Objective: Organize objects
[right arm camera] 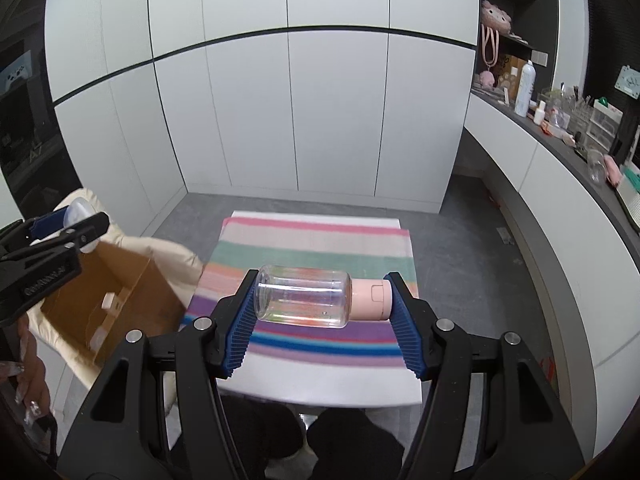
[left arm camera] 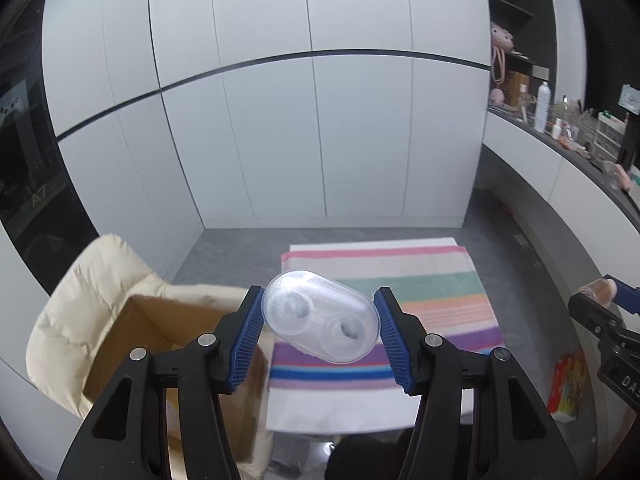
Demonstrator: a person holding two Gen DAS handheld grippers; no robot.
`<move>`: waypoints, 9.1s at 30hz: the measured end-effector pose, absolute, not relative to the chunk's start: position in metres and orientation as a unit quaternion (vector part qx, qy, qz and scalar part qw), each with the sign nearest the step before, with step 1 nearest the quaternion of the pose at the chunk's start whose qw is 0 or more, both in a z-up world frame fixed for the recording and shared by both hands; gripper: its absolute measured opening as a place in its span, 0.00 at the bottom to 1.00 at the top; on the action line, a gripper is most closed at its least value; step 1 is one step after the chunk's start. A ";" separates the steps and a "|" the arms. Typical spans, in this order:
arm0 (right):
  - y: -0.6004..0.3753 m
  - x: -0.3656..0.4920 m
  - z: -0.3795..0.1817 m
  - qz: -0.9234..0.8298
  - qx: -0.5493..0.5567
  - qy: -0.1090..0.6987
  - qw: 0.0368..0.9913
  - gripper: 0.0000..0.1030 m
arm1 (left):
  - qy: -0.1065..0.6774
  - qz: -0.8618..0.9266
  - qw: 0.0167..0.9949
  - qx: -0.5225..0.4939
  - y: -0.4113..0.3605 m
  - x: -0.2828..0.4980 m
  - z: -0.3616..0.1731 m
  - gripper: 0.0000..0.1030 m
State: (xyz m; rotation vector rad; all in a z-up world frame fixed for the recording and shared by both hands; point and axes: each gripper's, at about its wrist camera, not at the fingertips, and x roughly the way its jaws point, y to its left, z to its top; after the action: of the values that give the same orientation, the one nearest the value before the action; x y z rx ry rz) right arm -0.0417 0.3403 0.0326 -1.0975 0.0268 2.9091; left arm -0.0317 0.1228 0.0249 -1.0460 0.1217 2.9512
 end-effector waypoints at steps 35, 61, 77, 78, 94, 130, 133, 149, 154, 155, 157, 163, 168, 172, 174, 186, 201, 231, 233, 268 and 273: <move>0.314 0.053 -0.032 0.904 -0.426 -0.007 -0.030 0.62 | 0.018 0.914 -0.036 -0.403 0.044 0.089 -0.034 0.55; 0.087 0.030 -0.073 0.841 -0.425 -0.104 -0.317 0.62 | -0.066 0.859 -0.236 -0.449 -0.106 0.188 -0.092 0.55; 0.040 0.018 -0.081 0.833 -0.416 -0.140 -0.338 0.62 | -0.084 0.868 -0.233 -0.430 -0.143 0.166 -0.097 0.56; 0.037 0.014 -0.081 0.834 -0.415 -0.140 -0.336 0.62 | -0.082 0.870 -0.235 -0.425 -0.146 0.161 -0.097 0.56; -0.025 -0.084 -0.112 0.838 -0.435 -0.145 -0.295 0.62 | -0.094 0.882 -0.249 -0.389 -0.212 0.033 -0.110 0.56; -0.090 -0.196 -0.177 0.821 -0.482 -0.185 -0.246 0.91 | -0.050 0.848 -0.188 -0.493 -0.250 -0.090 -0.186 0.95; -0.086 -0.196 -0.175 0.822 -0.485 -0.178 -0.240 0.91 | -0.052 0.848 -0.185 -0.493 -0.249 -0.090 -0.184 0.95; -0.021 -0.180 -0.145 0.833 -0.515 -0.121 -0.160 0.91 | -0.080 0.848 -0.136 -0.506 -0.221 -0.067 -0.147 0.95; 0.018 -0.157 -0.116 0.845 -0.508 -0.104 -0.131 0.91 | -0.039 0.869 -0.105 -0.482 -0.178 -0.054 -0.103 0.97; 0.027 -0.149 -0.108 0.850 -0.501 -0.098 -0.131 0.91 | -0.022 0.875 -0.100 -0.473 -0.166 -0.049 -0.094 1.00; 0.044 -0.134 -0.093 0.863 -0.482 -0.091 -0.123 0.91 | -0.007 0.884 -0.077 -0.461 -0.140 -0.038 -0.079 1.00; 0.117 -0.093 -0.052 0.876 -0.480 -0.005 -0.055 0.91 | 0.006 0.880 -0.053 -0.472 -0.086 -0.022 -0.055 1.00; 0.178 -0.066 -0.027 0.865 -0.496 0.077 0.004 0.91 | 0.061 0.864 -0.054 -0.497 -0.038 -0.010 -0.044 1.00; 0.206 -0.051 -0.013 0.858 -0.507 0.078 0.029 0.91 | 0.086 0.859 -0.038 -0.503 -0.006 -0.002 -0.034 1.00; 0.216 -0.044 -0.009 0.854 -0.512 0.089 0.028 0.91 | 0.098 0.857 -0.030 -0.505 0.008 0.002 -0.030 1.00; 0.241 -0.007 0.019 0.850 -0.516 0.098 0.033 0.91 | 0.071 0.849 0.006 -0.523 0.037 0.018 -0.016 1.00; 0.220 0.004 0.024 0.859 -0.507 0.045 0.053 0.91 | 0.058 0.847 -0.001 -0.529 0.032 0.033 -0.011 1.00; 0.217 0.010 0.025 0.860 -0.505 0.047 0.053 0.91 | 0.056 0.847 0.017 -0.529 0.039 0.045 -0.006 1.00; 0.217 0.010 0.024 0.859 -0.506 0.048 0.053 0.91 | 0.057 0.847 0.017 -0.529 0.040 0.045 -0.007 1.00; 0.222 0.004 0.009 0.852 -0.519 0.046 0.049 0.91 | 0.060 0.838 0.014 -0.543 0.043 0.036 -0.021 1.00; 0.222 0.002 0.005 0.851 -0.522 0.045 0.048 0.91 | 0.057 0.834 0.013 -0.549 0.042 0.033 -0.024 1.00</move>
State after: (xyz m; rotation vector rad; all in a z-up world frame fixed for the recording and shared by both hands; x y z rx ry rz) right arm 0.0022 0.2218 0.0054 -1.5898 0.1378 2.5930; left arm 0.0334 0.0422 -0.0239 -1.7097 0.1789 2.5978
